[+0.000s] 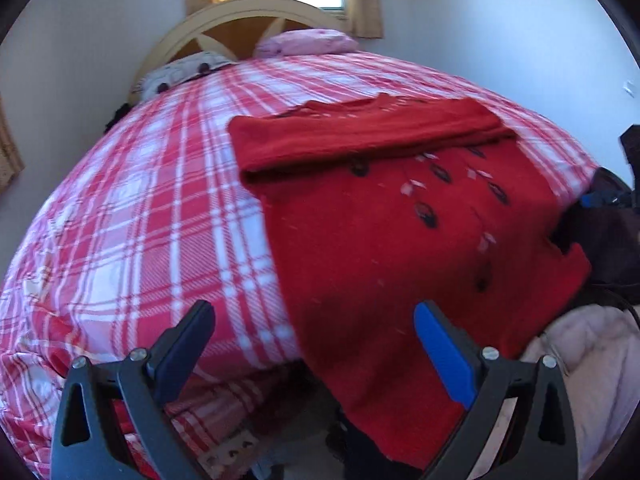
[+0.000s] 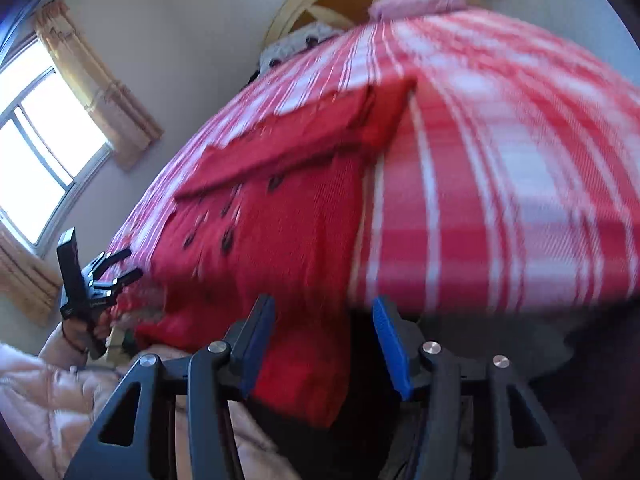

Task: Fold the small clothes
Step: 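Grasp the sweater hem with the right gripper while the left gripper grasps the hem too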

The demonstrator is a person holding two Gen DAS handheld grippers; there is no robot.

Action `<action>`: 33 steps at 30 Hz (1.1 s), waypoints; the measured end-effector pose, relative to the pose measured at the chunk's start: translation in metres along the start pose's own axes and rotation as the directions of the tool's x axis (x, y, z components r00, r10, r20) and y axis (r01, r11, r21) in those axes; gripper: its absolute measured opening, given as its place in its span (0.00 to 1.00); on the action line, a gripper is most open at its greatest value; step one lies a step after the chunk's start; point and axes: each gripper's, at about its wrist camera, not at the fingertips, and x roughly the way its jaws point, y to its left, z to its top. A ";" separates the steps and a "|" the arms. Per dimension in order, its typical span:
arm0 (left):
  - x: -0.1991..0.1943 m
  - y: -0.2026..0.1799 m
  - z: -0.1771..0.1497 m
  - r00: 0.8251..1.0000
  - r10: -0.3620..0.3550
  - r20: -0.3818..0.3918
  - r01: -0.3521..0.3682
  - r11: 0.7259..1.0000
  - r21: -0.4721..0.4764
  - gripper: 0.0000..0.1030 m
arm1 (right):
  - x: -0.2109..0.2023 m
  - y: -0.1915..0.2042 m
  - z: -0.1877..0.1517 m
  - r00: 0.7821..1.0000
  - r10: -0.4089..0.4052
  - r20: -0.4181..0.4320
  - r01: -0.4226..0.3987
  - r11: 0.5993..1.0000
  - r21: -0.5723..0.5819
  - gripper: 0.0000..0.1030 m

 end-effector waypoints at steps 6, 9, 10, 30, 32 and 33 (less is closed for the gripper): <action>-0.012 -0.018 -0.017 0.999 -0.035 -0.032 0.037 0.998 0.043 0.99 | 0.024 0.007 -0.033 0.995 -0.019 -0.100 0.020 1.000 0.004 0.51; -0.018 -0.020 -0.024 0.999 -0.036 -0.031 0.038 0.996 0.078 0.99 | 0.032 0.010 -0.037 0.993 -0.021 -0.115 0.021 1.000 -0.008 0.51; -0.021 -0.020 -0.026 0.999 -0.040 -0.031 0.042 0.996 0.084 0.99 | 0.035 0.012 -0.038 0.993 -0.015 -0.116 0.014 1.000 -0.011 0.51; -0.027 -0.024 -0.083 0.986 -0.138 -0.098 0.160 0.951 0.266 0.99 | 0.047 0.030 -0.046 0.982 -0.119 -0.149 0.095 0.983 -0.159 0.09; -0.021 -0.018 -0.082 0.990 -0.099 -0.103 0.122 0.959 0.254 0.91 | 0.045 0.027 -0.044 0.985 -0.112 -0.135 0.093 0.986 -0.136 0.09; -0.020 -0.016 -0.082 0.991 -0.092 -0.098 0.115 0.960 0.256 0.91 | 0.047 0.029 -0.042 0.987 -0.103 -0.123 0.089 0.989 -0.118 0.09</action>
